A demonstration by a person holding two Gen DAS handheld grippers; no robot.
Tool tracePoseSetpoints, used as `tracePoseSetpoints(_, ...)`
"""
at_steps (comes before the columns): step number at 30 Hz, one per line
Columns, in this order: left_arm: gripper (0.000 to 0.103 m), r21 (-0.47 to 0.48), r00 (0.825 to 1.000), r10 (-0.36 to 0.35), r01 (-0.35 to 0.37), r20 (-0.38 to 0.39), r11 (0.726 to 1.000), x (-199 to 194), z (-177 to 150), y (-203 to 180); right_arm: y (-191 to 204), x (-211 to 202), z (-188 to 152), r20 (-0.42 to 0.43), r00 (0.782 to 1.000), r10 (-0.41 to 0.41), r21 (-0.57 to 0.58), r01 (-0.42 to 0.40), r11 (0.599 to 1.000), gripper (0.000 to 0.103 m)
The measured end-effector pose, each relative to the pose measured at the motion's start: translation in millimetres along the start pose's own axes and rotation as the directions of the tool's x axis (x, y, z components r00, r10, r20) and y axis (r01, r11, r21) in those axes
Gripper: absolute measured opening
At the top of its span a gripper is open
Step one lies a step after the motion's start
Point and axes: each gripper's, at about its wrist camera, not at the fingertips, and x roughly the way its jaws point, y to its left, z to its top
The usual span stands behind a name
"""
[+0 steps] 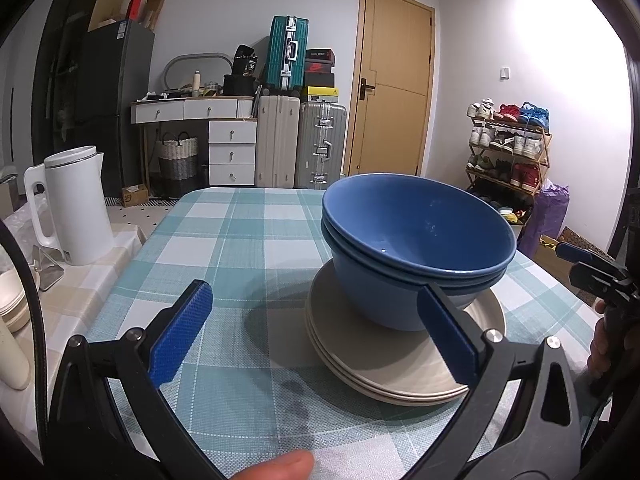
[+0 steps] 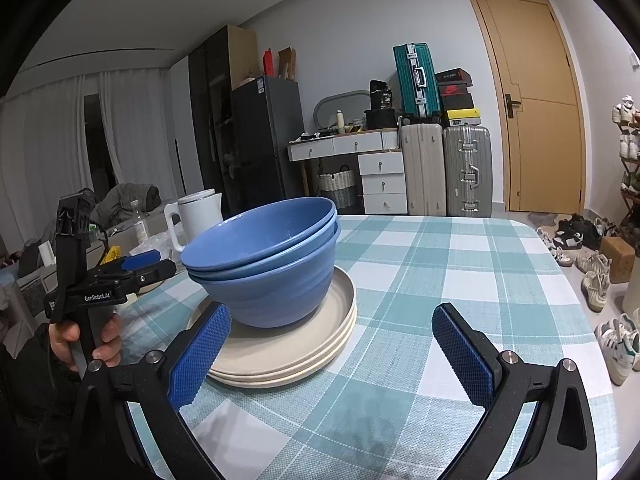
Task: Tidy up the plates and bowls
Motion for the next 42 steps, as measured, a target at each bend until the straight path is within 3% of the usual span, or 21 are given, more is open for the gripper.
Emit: tracePoseSetpoints(42, 0.102, -0.004, 1.000, 0.011, -0.011, 0.014, 1.000, 0.2, -0.6, 5.0, 1.5, 1.1, -2.6, 0.001, 1.000, -0.004, -0.021, 0.004, 1.000, 0.103)
